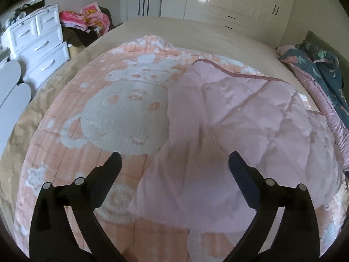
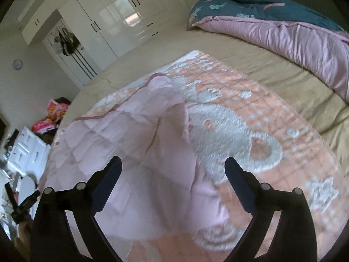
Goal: Fold large clothes
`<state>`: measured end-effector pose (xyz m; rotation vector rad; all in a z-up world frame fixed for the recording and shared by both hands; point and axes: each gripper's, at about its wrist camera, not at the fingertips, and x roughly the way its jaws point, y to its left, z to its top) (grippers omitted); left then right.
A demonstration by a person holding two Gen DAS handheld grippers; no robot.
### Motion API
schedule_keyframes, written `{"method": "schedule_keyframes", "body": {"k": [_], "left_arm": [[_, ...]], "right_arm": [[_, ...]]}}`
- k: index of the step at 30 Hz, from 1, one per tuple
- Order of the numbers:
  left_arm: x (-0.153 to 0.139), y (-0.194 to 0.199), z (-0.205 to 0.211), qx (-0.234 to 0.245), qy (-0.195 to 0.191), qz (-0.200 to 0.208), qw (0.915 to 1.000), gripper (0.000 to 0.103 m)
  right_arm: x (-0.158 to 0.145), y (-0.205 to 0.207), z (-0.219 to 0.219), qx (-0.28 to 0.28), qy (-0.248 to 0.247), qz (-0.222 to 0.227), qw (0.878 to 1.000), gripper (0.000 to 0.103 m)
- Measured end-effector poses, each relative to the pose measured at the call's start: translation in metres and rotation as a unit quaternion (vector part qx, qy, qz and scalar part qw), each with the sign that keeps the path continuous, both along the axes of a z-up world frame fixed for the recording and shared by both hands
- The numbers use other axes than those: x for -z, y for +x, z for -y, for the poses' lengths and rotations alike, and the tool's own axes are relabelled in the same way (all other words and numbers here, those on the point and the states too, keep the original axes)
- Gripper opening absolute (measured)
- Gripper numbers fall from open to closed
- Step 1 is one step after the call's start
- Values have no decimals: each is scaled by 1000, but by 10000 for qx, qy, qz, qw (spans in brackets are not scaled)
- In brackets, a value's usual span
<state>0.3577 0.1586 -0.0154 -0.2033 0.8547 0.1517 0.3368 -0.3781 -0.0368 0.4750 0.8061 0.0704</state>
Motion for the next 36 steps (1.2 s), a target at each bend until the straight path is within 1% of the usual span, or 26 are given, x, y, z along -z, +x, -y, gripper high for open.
{"method": "schedule_keyframes", "body": {"k": [1, 5, 9, 10, 15, 17, 19, 21, 22, 24, 26, 27, 29, 30, 32, 33, 35, 36], "left_arm": [[0, -5, 1, -3, -39, -20, 10000, 94], [2, -21, 3, -68, -270, -79, 9996, 94], [4, -37, 9, -131, -298, -63, 9994, 94], [6, -42, 10, -141, -361, -51, 9992, 94], [15, -60, 9, -328, -989, -20, 9946, 94], [19, -66, 8, -478, -1323, 56, 9900, 94], [25, -67, 8, -579, -1694, 87, 9838, 94], [35, -63, 7, -614, -2156, 13, 9745, 94], [43, -58, 6, -617, -2511, -54, 9660, 94], [50, -52, 7, -643, -2751, -66, 9592, 94], [53, -47, 8, -689, -2793, -19, 9577, 94], [56, -43, 8, -796, -2814, -23, 9563, 94], [63, -37, 4, -970, -2939, -48, 9509, 94], [70, -33, 1, -1068, -3061, -91, 9459, 94], [75, -27, -1, -1132, -3169, -95, 9416, 94], [76, -26, -1, -1135, -3155, -83, 9421, 94], [78, -19, 1, -1116, -3041, -39, 9461, 95], [79, -15, 1, -1116, -3035, -26, 9463, 95]], "right_arm": [[1, -7, -1, 17, 29, -10, 10000, 99], [12, -26, -2, 128, 356, -118, 9992, 99], [30, -40, -5, 187, 613, -334, 9974, 99], [33, -43, -6, 184, 633, -360, 9972, 99], [47, -54, -18, 139, 707, -437, 9964, 99], [52, -56, -22, 149, 817, -459, 9955, 99], [55, -56, -26, 146, 934, -479, 9944, 99], [58, -55, -28, 179, 996, -489, 9937, 99], [59, -53, -30, 181, 1045, -505, 9931, 99], [60, -49, -31, 191, 1093, -534, 9924, 99], [61, -43, -33, 241, 1099, -551, 9921, 99], [62, -40, -34, 266, 1093, -557, 9921, 99], [63, -33, -35, 329, 1074, -536, 9922, 99], [64, -29, -36, 363, 1056, -522, 9924, 99], [69, -22, -37, 408, 1088, -560, 9916, 99], [71, -18, -37, 451, 1157, -559, 9907, 99], [75, -13, -36, 522, 1241, -543, 9894, 99], [77, -10, -36, 551, 1275, -540, 9888, 99]]}}
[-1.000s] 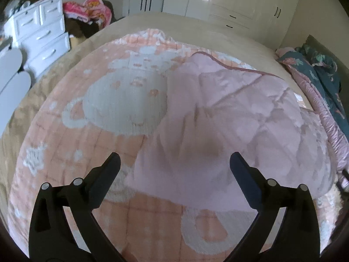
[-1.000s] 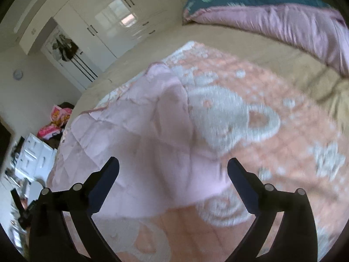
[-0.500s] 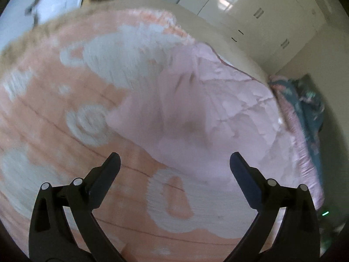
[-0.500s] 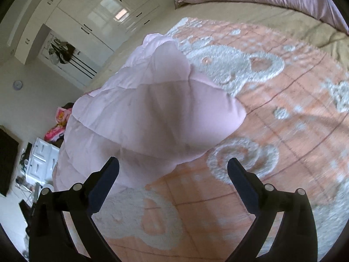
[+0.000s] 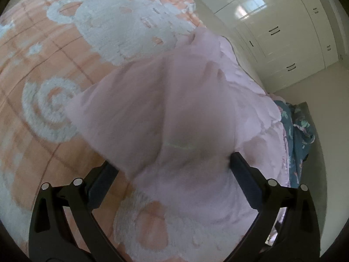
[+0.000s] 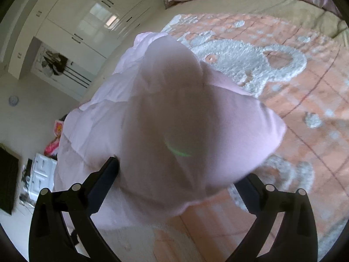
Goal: Fold large clothes
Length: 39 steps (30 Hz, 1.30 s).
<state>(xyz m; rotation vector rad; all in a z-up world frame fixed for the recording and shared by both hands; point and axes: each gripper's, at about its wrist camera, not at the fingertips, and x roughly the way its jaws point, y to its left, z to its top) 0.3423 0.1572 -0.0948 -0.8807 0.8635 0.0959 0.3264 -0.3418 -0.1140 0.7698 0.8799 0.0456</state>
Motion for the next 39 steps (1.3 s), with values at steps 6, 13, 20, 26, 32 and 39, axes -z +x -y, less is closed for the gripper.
{"method": "schedule_keyframes", "body": {"k": [6, 13, 20, 26, 32, 39], "left_arm": [[12, 12, -2, -75, -90, 87, 9999, 95], [13, 21, 2, -137, 69, 245, 9996, 95], [6, 26, 10, 21, 426, 434, 9981, 75], [-21, 30, 26, 352, 1044, 572, 9923, 42], [-52, 22, 34, 592, 1344, 705, 9866, 28], [-100, -5, 41, 786, 1422, 1040, 9812, 26]], "right_arm": [[14, 15, -2, 129, 154, 174, 9996, 99], [19, 26, -6, 167, 96, 476, 9987, 99], [18, 31, -4, -155, 156, 621, 9978, 88], [-2, 31, -13, -592, -121, 795, 9950, 51], [-41, 26, -33, -1099, -923, 1061, 9839, 33], [-109, -1, -51, -1624, -1496, 1579, 9625, 30]]}}
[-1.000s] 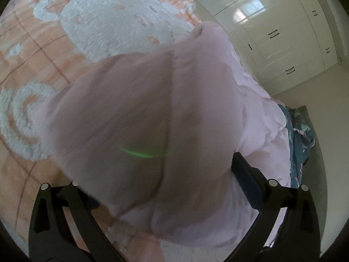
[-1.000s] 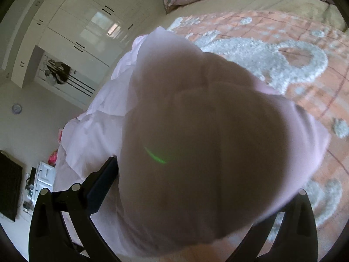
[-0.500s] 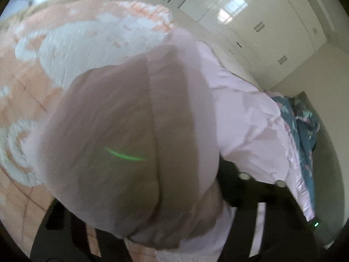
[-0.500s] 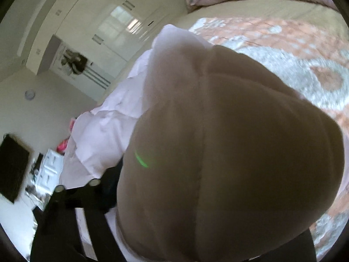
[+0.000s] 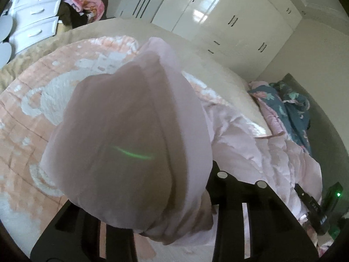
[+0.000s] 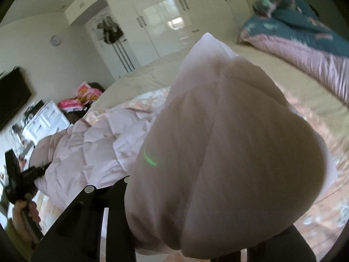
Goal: Fold large clothes
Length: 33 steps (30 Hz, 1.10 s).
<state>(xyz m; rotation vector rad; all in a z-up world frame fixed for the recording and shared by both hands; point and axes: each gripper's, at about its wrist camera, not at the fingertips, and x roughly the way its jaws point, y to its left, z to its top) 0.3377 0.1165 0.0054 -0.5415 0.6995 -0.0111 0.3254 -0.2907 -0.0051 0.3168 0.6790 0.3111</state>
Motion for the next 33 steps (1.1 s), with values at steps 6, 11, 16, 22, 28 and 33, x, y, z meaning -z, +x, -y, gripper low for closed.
{"method": "schedule_keyframes", "body": {"k": [6, 11, 16, 22, 28, 33], "left_arm": [[-26, -37, 1, 90, -22, 195, 9998, 26], [-31, -64, 1, 114, -30, 179, 9998, 26], [-28, -97, 1, 108, -40, 106, 9999, 26], [-22, -130, -1, 58, -31, 70, 10000, 26], [-17, -151, -1, 16, 8, 2, 10000, 26], [-13, -164, -4, 32, 69, -40, 10000, 27]], "right_arm": [[-34, -37, -8, -263, -166, 289, 9991, 30], [-41, -66, -6, -370, -215, 303, 9986, 30], [-39, -100, -7, -449, -277, 258, 9983, 30], [-38, -132, -12, -533, -420, 269, 9973, 30], [-36, -152, -16, -572, -506, 275, 9967, 30], [-32, -164, -15, -568, -508, 211, 9969, 30]]}}
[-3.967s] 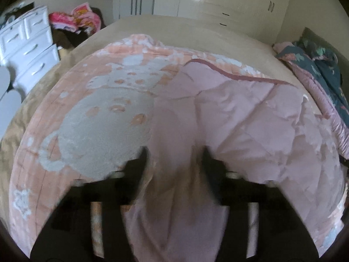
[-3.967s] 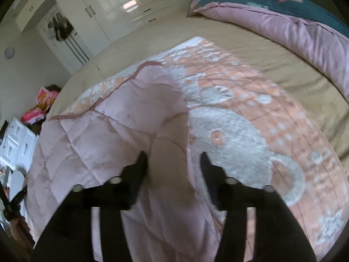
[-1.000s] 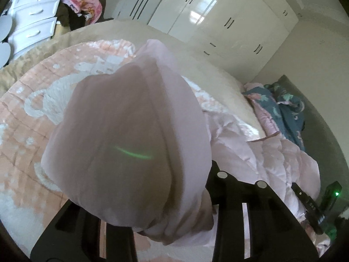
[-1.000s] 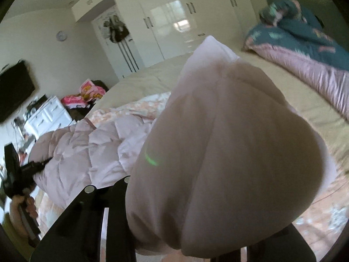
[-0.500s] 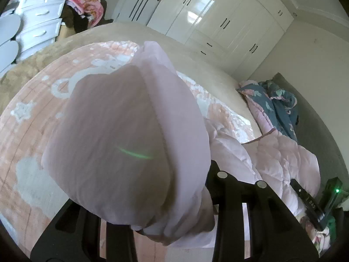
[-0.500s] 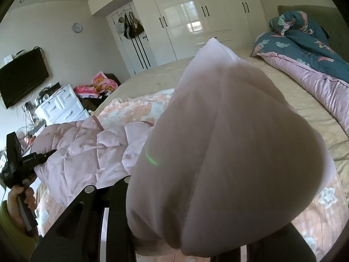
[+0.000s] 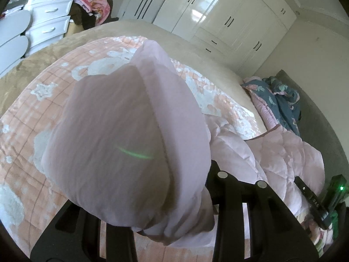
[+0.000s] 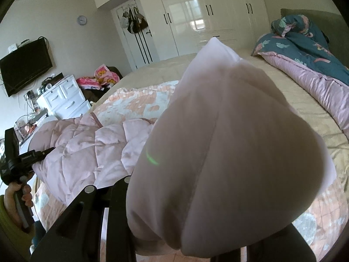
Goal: Fold large clothes
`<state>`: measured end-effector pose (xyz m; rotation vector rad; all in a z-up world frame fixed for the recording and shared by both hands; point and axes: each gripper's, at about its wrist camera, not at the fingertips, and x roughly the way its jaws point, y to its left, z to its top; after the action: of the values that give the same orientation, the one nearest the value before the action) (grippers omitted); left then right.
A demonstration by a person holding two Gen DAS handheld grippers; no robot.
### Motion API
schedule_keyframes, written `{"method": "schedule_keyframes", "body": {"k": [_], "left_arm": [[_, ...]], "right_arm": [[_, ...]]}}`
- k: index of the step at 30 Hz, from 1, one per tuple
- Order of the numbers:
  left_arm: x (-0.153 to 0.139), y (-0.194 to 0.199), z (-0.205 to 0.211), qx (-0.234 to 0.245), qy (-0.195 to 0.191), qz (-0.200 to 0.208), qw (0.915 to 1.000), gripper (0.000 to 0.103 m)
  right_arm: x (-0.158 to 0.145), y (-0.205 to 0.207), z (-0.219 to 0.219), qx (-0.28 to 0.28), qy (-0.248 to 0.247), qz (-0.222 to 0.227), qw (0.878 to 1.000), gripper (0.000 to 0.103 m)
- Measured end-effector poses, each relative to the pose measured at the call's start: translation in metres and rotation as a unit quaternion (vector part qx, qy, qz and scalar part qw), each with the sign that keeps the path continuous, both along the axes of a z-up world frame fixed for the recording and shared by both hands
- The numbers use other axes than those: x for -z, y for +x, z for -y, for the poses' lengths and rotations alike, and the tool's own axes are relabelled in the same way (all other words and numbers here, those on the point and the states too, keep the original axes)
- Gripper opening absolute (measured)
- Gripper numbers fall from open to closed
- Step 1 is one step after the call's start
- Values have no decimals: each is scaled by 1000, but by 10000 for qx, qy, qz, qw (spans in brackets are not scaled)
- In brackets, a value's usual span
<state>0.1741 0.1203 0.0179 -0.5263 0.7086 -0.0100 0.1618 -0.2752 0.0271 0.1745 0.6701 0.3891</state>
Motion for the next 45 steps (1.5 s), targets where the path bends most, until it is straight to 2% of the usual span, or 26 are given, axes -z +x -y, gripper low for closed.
{"method": "schedule_keyframes", "body": {"k": [8, 15, 19, 25, 28, 30, 32, 37, 41, 42, 45], "left_arm": [[14, -13, 0, 54, 74, -58, 9999, 29], [35, -17, -5, 16, 61, -234, 9997, 33], [47, -22, -5, 6, 63, -338, 9994, 36], [59, -29, -7, -11, 130, -462, 9988, 48], [61, -36, -7, -51, 176, -517, 9985, 55], [61, -40, -8, -75, 211, -539, 9983, 61], [61, -47, -9, -130, 211, -585, 9980, 68], [59, -67, -11, -180, 322, -601, 9975, 81], [50, -85, -12, -184, 434, -540, 9974, 85], [47, -89, -13, -218, 474, -521, 9973, 89], [32, -104, -12, -247, 554, -366, 9975, 89]], "right_arm": [[20, -11, 13, 170, 171, -163, 9996, 31], [55, -12, 36, 633, 726, -810, 9921, 36], [80, -14, 45, 965, 1042, -1301, 9813, 43], [100, -26, 60, 1258, 1512, -1655, 9664, 67], [100, -34, 65, 1348, 1499, -1664, 9652, 80], [100, -43, 70, 1390, 1554, -1675, 9636, 85], [99, -54, 77, 1566, 1527, -1676, 9613, 95], [92, -81, 99, 1798, 1496, -1581, 9593, 96], [79, -105, 111, 2074, 1355, -1413, 9585, 99], [74, -111, 114, 2087, 1359, -1328, 9593, 99], [56, -127, 117, 2075, 1242, -1076, 9643, 99]]}}
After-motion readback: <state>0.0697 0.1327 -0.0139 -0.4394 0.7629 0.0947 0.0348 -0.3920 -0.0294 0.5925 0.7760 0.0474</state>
